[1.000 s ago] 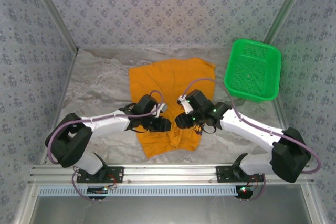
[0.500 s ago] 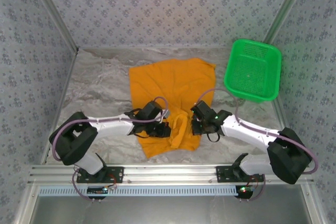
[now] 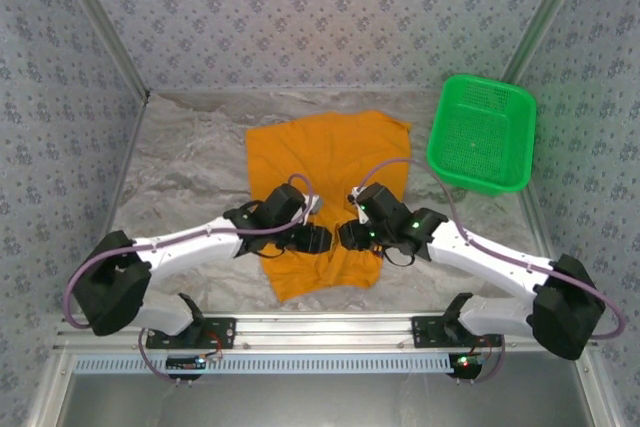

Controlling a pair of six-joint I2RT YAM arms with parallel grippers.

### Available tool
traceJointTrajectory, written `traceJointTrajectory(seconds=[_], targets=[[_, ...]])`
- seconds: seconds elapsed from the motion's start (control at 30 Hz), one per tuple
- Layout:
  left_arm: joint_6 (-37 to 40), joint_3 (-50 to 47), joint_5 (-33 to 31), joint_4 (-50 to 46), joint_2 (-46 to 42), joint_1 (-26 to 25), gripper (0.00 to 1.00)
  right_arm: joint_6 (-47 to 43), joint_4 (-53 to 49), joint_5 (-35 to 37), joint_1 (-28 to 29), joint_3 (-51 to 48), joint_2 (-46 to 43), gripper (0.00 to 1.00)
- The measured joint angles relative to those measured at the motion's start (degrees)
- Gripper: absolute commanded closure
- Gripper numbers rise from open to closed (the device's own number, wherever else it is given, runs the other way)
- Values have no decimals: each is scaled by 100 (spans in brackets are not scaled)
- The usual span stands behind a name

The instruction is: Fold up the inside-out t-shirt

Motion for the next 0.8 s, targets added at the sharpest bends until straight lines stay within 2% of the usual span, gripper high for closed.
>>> traceJointTrajectory(seconds=[0.17, 0.2, 0.27, 0.33, 0.4, 0.5, 0.6, 0.67, 0.8], targets=[[212, 422, 15, -68, 815, 59, 58, 343, 188, 138, -22, -181, 494, 62], [234, 450, 44, -68, 927, 59, 63, 396, 234, 144, -22, -225, 562, 68], [299, 544, 85, -66, 1187, 61, 78, 551, 404, 142, -22, -321, 697, 90], [361, 625, 116, -48, 1360, 83, 93, 673, 531, 144, -44, -402, 750, 100], [372, 638, 164, -42, 1405, 120, 100, 728, 570, 170, -138, -490, 730, 100], [385, 636, 271, -98, 1231, 234, 100, 772, 452, 289, -317, -638, 533, 100], [352, 470, 483, -118, 629, 461, 100, 660, 332, 437, -503, -782, 188, 100], [195, 181, 837, 149, 125, 610, 100, 404, 481, 352, -634, -901, 72, 89], [-225, -299, 1749, 896, -59, 621, 100, -356, 527, -575, -743, -881, 74, 69]])
